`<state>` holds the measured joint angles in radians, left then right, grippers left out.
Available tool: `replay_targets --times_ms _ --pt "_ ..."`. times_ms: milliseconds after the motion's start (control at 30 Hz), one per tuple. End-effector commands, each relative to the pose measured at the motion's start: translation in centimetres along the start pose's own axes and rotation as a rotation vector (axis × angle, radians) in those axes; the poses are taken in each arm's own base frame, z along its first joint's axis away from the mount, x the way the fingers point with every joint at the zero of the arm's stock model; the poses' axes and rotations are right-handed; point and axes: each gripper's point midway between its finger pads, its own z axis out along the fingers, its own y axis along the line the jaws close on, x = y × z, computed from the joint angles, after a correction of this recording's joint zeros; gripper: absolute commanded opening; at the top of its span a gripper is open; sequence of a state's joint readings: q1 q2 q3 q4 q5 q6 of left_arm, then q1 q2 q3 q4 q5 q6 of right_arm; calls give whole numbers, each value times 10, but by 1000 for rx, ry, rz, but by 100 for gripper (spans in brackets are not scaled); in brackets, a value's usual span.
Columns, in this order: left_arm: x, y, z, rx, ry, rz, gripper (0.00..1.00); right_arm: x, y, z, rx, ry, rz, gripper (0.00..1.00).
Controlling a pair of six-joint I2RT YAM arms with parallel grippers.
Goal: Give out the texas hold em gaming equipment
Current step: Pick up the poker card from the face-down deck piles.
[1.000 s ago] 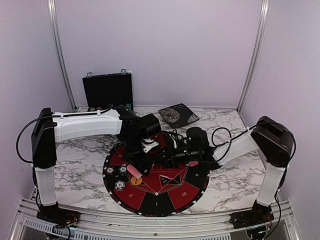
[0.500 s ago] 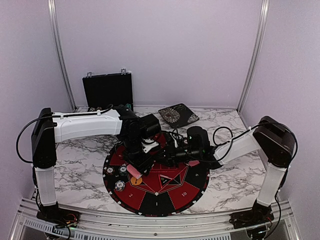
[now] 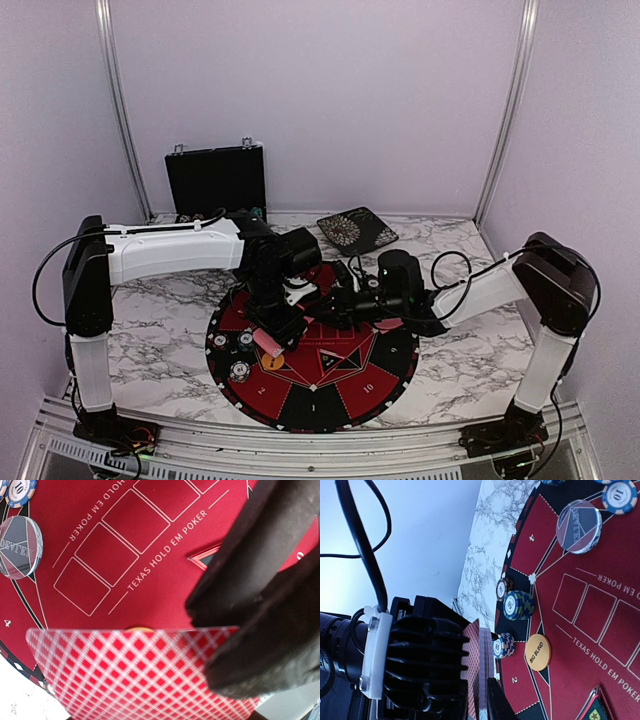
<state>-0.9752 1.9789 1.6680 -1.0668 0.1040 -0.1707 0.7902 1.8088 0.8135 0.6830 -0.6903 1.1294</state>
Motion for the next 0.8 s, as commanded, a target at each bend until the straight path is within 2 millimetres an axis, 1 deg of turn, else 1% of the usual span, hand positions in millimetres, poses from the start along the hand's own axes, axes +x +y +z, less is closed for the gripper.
replay_targets --times_ms 0,367,567,767 --pt "5 2 -16 -4 -13 10 36 -7 9 -8 -16 -30 -19 12" --pt "5 2 -15 -4 -11 10 35 -6 11 -9 -31 -29 -18 10" --pt "5 2 -14 -5 -10 9 35 -7 12 -12 -35 -35 -15 4" --pt "9 3 -14 -7 -4 7 34 -9 14 -18 -40 -46 -14 1"
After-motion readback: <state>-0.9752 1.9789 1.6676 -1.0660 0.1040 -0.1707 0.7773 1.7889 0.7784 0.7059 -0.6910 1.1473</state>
